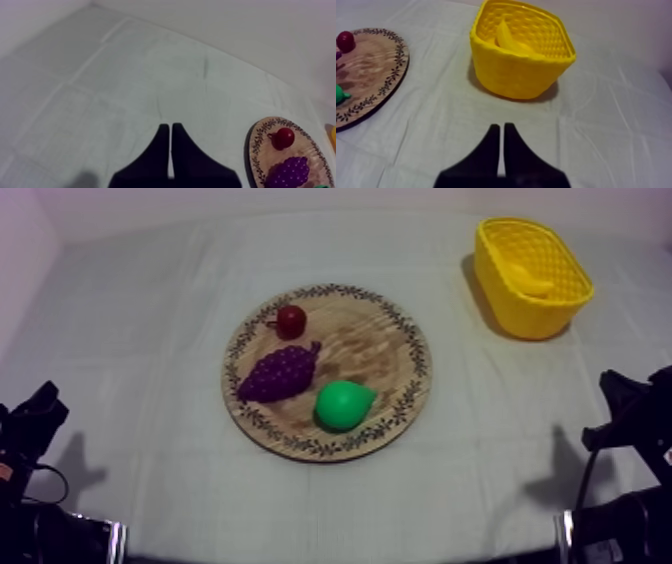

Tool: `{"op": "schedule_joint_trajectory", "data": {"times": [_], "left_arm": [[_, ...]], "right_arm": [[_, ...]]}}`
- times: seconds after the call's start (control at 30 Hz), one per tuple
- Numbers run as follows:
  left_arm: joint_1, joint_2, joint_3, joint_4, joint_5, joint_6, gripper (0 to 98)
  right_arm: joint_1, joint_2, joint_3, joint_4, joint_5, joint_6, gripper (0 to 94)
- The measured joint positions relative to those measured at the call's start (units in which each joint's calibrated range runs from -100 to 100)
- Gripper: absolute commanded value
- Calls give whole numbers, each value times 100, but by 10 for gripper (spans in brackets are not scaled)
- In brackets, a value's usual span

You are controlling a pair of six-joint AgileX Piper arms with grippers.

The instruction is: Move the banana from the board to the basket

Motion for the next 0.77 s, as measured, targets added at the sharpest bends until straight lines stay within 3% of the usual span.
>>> {"op": "schedule_joint_trajectory", "data": {"times": [0.17,0.77], "left_arm": [[0,0,0,0,0,0,1],[0,0,0,0,-7,0,1]], "right_arm": [[0,0,0,0,50,-170,4],[0,0,0,0,50,-171,4]]}}
